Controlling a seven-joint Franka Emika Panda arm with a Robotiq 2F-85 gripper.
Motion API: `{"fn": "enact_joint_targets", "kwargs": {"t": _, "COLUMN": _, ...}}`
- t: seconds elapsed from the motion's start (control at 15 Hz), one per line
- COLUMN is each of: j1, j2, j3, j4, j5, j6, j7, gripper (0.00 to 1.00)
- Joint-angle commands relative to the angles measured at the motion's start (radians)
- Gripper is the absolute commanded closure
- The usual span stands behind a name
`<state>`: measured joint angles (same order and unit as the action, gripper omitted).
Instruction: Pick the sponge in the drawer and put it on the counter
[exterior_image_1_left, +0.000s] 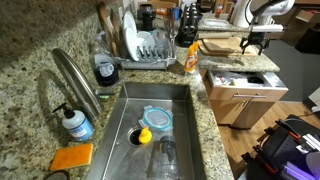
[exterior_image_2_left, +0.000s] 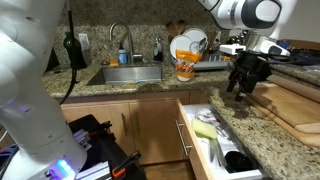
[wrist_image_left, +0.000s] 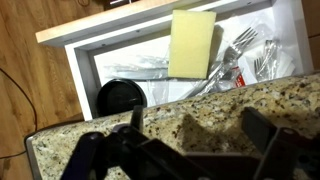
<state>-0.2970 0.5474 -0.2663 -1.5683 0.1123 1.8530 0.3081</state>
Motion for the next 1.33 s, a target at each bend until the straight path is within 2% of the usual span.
{"fn": "enact_joint_targets", "kwargs": {"t": 0.0, "j1": -0.003, "j2": 0.046, "j3": 0.017, "j4": 0.025, "j5": -0.024, "j6": -0.050, "j7": -0.050, "gripper": 0.00}}
{"fn": "enact_joint_targets", "kwargs": {"t": 0.2, "j1": 0.021, "j2": 0.112, "j3": 0.040, "j4": 0.002, "j5": -0.069, "j6": -0.071, "j7": -0.113, "gripper": 0.00}}
{"fn": "enact_joint_targets", "kwargs": {"t": 0.53, "j1": 0.064, "j2": 0.220, "j3": 0.049, "j4": 0.038, "j5": -0.172, "j6": -0.161, "j7": -0.161, "gripper": 0.00}}
{"fn": "enact_joint_targets", "kwargs": {"t": 0.67, "j1": 0.088, "j2": 0.230, "j3": 0.038, "j4": 0.020, "j5": -0.213, "j6": -0.143, "j7": -0.133, "gripper": 0.00}}
{"fn": "enact_joint_targets", "kwargs": {"t": 0.73, "j1": 0.073, "j2": 0.220, "j3": 0.051, "j4": 0.009, "j5": -0.180, "j6": -0.123, "j7": -0.129, "gripper": 0.00}}
{"fn": "enact_joint_targets", "kwargs": {"t": 0.87, "j1": 0.081, "j2": 0.229, "j3": 0.050, "j4": 0.009, "j5": -0.199, "j6": -0.123, "j7": -0.128, "gripper": 0.00}}
{"fn": "enact_joint_targets", "kwargs": {"t": 1.0, "j1": 0.095, "j2": 0.151, "j3": 0.052, "j4": -0.127, "j5": -0.206, "j6": 0.107, "j7": -0.120, "gripper": 0.00}}
{"fn": "enact_joint_targets", "kwargs": {"t": 1.27, "j1": 0.120, "j2": 0.092, "j3": 0.052, "j4": -0.263, "j5": -0.210, "j6": 0.404, "j7": -0.120, "gripper": 0.00}}
